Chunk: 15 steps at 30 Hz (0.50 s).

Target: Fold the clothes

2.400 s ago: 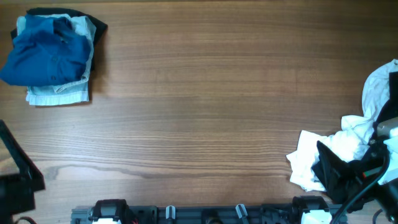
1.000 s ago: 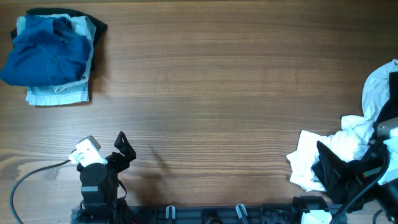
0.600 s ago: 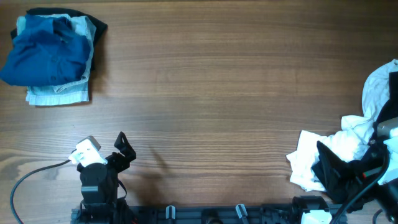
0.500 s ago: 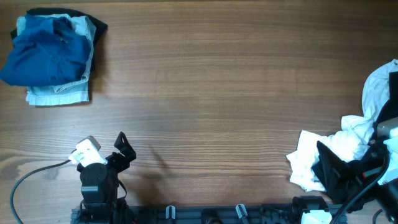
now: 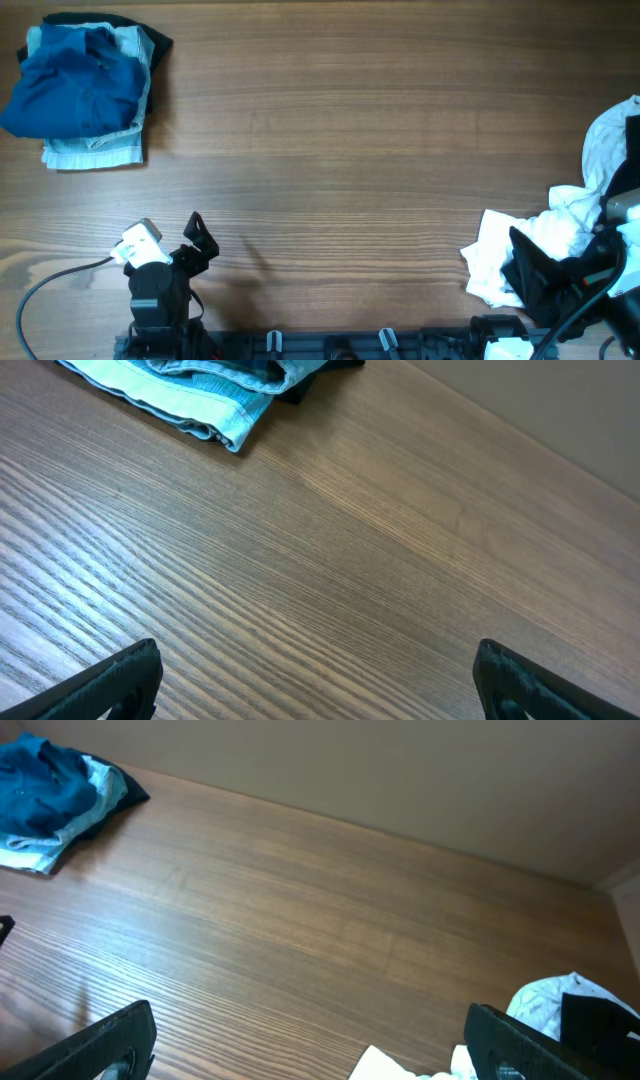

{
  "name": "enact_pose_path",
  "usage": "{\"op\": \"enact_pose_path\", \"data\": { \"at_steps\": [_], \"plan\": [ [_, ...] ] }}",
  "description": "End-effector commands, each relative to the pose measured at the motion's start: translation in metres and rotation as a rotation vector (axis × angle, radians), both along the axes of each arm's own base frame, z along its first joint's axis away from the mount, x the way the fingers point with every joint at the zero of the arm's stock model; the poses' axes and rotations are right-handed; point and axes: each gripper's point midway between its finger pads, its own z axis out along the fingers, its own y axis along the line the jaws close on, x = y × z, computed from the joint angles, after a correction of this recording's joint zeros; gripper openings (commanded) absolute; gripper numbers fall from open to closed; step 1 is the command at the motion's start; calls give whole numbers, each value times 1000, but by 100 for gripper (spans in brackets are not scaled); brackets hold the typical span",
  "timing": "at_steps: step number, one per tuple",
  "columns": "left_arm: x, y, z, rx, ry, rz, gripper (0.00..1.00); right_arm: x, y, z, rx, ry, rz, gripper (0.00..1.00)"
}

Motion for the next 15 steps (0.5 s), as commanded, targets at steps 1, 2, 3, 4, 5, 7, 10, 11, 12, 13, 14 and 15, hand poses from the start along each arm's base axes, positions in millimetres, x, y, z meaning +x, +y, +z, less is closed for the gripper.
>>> {"op": "enact_pose_path", "data": {
  "at_steps": [1,2,3,4,5,7,10,11,12,13,14,15],
  "plan": [
    [0,-3,-2,4,0,-21,100,-6,-1,-7,-11,34,-3,100],
    [0,-3,-2,4,0,-21,100,-8,-1,-10,-12,47,2,100],
    [0,-3,-2,4,0,-21,100,-8,-1,-10,-10,47,2,100],
    [0,-3,-2,4,0,-21,100,-7,0,-8,-9,39,6,100],
    [0,-3,-2,4,0,-21,100,-6,1,-5,-4,27,12,100],
    [0,-3,-2,5,0,-21,100,-2,3,4,-1,-25,19,100],
    [0,-3,-2,4,0,-21,100,-3,4,12,4,-94,25,100],
    [0,-3,-2,4,0,-21,100,-7,4,12,4,-120,25,100],
    [0,-3,-2,4,0,-21,100,-10,4,10,4,-136,25,100],
    [0,-3,-2,4,0,-21,100,-13,4,7,4,-155,25,100],
    [0,-3,-2,4,0,-21,100,-16,4,2,4,-173,25,100],
    [0,-3,-2,4,0,-21,100,-19,3,-5,4,-189,25,100]
  ]
}}
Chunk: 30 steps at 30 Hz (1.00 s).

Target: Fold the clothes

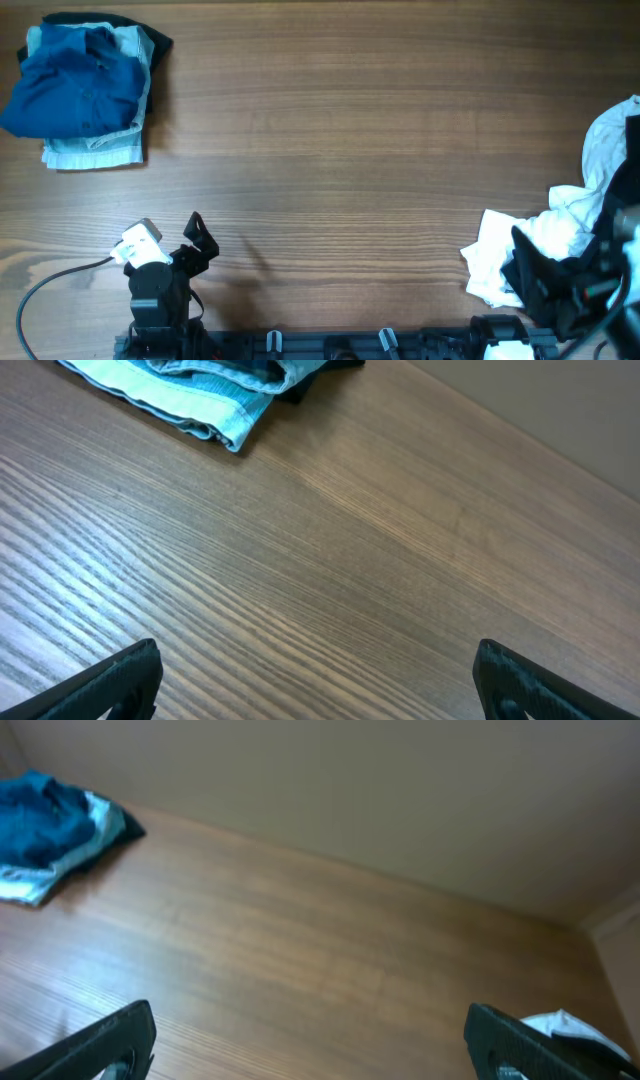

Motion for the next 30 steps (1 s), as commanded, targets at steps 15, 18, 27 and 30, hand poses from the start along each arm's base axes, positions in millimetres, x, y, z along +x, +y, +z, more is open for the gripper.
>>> {"op": "enact_pose_path", "data": {
  "at_steps": [15,18,27,30],
  "plan": [
    [1,-3,-2,4,-1,-21,100,50,39,-217,67,-129,223,100],
    [1,-3,-2,5,-1,-21,100,62,47,-239,83,-131,275,100],
    [1,-3,-2,4,-1,-21,100,79,50,-304,103,-49,283,100],
    [1,-3,-2,4,-1,-21,100,80,50,-303,75,-68,291,100]
  ]
}}
